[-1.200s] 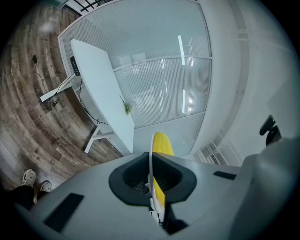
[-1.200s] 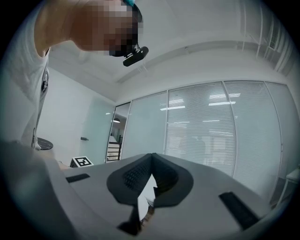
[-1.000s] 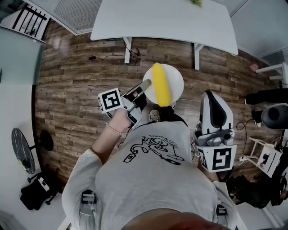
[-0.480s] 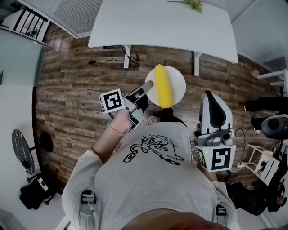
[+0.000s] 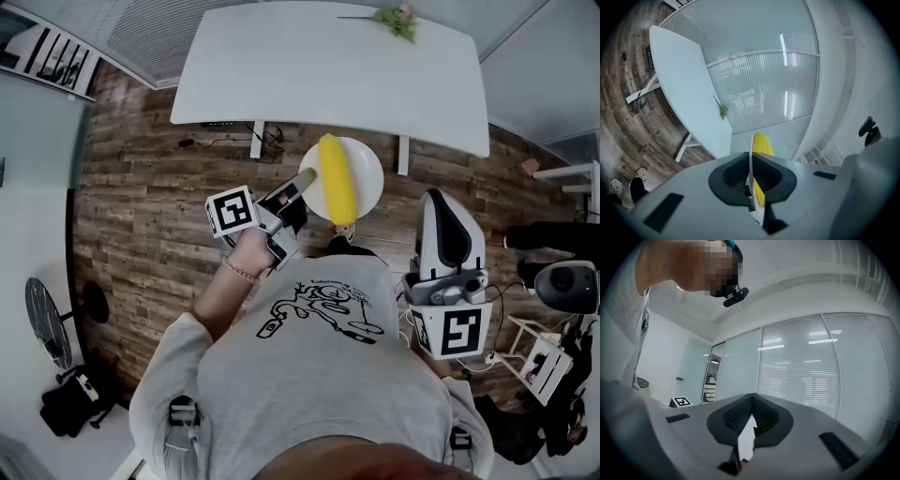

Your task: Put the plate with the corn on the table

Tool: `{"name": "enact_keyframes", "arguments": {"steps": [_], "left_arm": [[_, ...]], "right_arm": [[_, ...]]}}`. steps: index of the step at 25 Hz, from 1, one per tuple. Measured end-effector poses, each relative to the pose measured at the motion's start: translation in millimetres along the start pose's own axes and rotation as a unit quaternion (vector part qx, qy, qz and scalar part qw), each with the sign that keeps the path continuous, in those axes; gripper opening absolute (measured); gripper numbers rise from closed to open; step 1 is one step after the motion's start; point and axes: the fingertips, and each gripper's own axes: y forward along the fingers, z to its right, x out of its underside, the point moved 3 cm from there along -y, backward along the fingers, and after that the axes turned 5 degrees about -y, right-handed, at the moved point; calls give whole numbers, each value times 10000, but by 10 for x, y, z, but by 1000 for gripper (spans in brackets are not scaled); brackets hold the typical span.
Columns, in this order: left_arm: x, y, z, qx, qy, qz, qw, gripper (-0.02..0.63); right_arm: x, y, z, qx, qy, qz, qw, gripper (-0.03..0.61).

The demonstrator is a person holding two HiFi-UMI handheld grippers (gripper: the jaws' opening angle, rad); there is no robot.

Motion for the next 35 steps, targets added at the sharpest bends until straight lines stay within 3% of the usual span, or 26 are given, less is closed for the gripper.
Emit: {"name": "enact_keyframes", "arguments": {"steps": [16,29,35], "left_arm": [[-499,1168,113,-14,3,364,9993,28],[-688,1730,69,-66,49,373,9993,28],[-942,1891,55,-14,3,299,9996,28]], "right_arm": [[263,601,1123,-218,-48,-24,9997,6],[485,871,1590,-293,38,-57,9995,7],[516,1182,1672,-268,9,-55,9996,7]]}}
